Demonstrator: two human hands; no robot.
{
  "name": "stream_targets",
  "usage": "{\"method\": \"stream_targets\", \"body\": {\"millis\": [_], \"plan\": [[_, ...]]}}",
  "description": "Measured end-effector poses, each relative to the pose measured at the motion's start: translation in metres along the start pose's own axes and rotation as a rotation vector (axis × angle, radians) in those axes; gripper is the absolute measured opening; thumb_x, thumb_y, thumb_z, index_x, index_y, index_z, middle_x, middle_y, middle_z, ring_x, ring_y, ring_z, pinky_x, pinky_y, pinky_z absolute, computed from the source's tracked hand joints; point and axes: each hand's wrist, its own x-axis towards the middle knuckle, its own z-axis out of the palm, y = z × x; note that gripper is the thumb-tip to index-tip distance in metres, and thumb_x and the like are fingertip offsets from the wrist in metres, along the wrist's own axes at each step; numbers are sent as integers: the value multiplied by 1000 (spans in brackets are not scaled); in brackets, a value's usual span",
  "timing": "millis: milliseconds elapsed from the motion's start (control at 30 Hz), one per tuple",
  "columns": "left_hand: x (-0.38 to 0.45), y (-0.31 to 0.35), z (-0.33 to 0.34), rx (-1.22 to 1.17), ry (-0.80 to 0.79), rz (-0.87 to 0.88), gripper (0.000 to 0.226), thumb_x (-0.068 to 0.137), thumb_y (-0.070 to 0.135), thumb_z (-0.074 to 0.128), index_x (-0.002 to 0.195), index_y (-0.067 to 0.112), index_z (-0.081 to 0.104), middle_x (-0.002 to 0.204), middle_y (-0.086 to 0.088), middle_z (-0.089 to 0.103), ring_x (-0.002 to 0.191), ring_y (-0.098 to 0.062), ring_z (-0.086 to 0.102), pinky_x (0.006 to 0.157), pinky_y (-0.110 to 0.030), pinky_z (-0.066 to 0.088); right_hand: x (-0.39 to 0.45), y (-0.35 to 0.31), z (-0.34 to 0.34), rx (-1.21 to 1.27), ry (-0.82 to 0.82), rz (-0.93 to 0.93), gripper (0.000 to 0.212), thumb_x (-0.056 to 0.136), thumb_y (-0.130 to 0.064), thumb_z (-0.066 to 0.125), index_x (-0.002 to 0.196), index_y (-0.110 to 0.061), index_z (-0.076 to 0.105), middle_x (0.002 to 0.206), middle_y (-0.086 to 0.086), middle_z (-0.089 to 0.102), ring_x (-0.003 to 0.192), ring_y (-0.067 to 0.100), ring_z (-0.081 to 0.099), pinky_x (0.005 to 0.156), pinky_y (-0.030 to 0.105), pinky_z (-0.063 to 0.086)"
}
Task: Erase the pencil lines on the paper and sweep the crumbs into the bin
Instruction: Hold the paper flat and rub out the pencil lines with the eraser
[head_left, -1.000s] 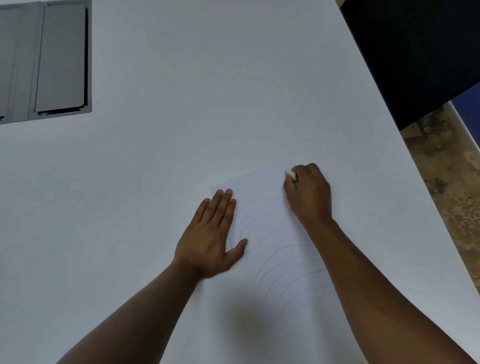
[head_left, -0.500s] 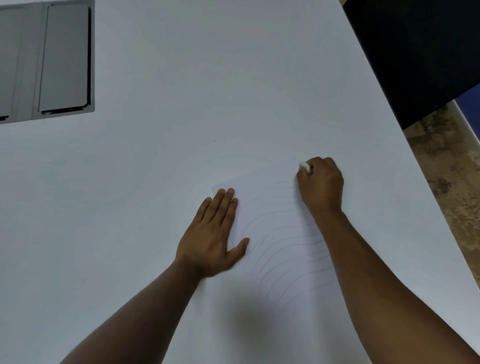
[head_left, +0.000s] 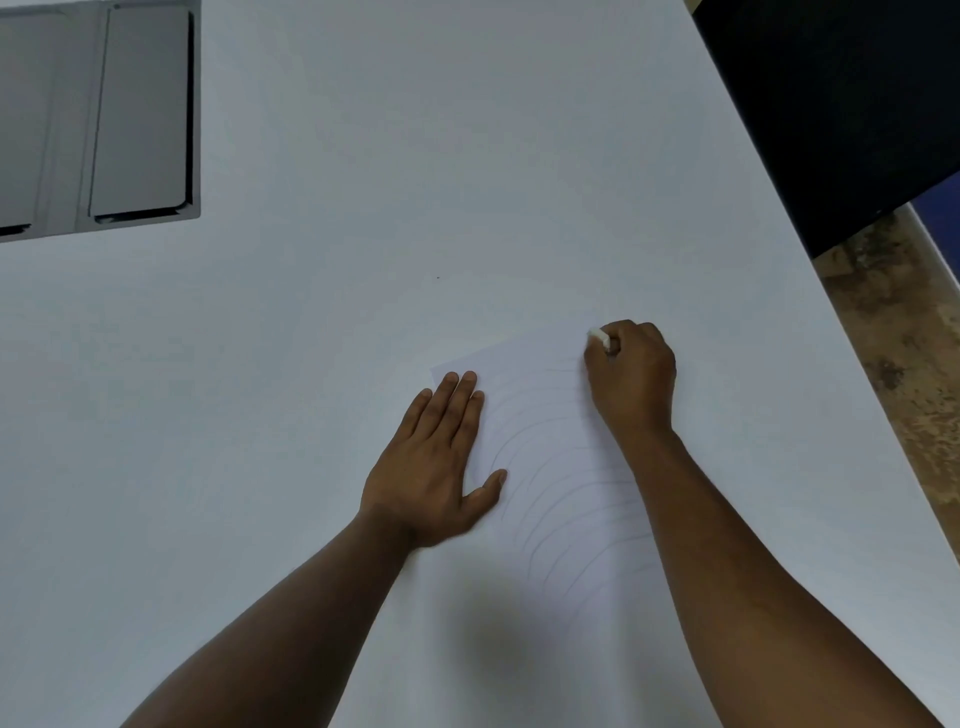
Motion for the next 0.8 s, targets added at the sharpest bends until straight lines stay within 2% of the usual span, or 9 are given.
{"method": "stream_targets", "body": {"millis": [67,133,267,333,433,533,700,800], "plan": [[0,-1,0,2,0,2,86,101,62,34,164,6,15,173,-7,4,160,-19,-4,129,-40,4,-4,-2,1,-10,-53,-67,17,90,-16,63,74,-13,59,77,3,58,68,11,48,63,17,33],[1,-1,1,9,-6,1,86,102,63,34,164,7,14,173,-7,3,160,-19,-5,129,-40,4,-9,-2,4,-54,-88,-113,19,91,-17,62,73,-11,58,77,3,57,67,14,49,61,19,33],[1,0,2,-2,8,5,86,101,61,36,163,5,18,173,-8,7,160,-21,-2,129,-42,7,4,-4,2,-88,-4,40,18,92,-16,61,75,-9,61,82,8,59,67,13,46,61,24,33],[0,-1,3,-1,14,12,85,101,61,36,164,5,18,173,-8,7,160,-21,-2,129,-42,7,5,-6,-1,-42,13,59,15,91,-16,63,78,-9,63,81,7,60,69,12,47,63,25,38],[0,-1,2,5,6,20,84,103,61,34,164,6,15,173,-8,4,160,-21,-5,129,-42,6,-17,-21,-4,45,-12,-15,10,90,-19,66,83,-11,67,77,3,58,68,11,49,62,10,34],[-1,-1,0,0,23,55,79,106,58,31,164,7,13,174,-9,3,160,-23,-4,130,-42,4,-42,-31,3,110,-81,-29,10,93,-21,66,92,-12,70,82,0,60,71,9,54,65,4,36],[-2,-4,0,3,50,255,66,110,49,25,162,8,27,170,-8,22,160,-24,11,130,-42,9,-42,-29,9,164,-48,58,14,94,-25,65,92,-12,70,85,0,61,74,8,54,67,7,37],[-3,-5,3,-15,13,298,66,109,51,28,161,10,31,168,-6,28,159,-23,13,129,-40,12,-39,-33,8,166,-60,79,14,95,-26,64,92,-13,69,85,-1,61,73,7,53,66,5,36]]}}
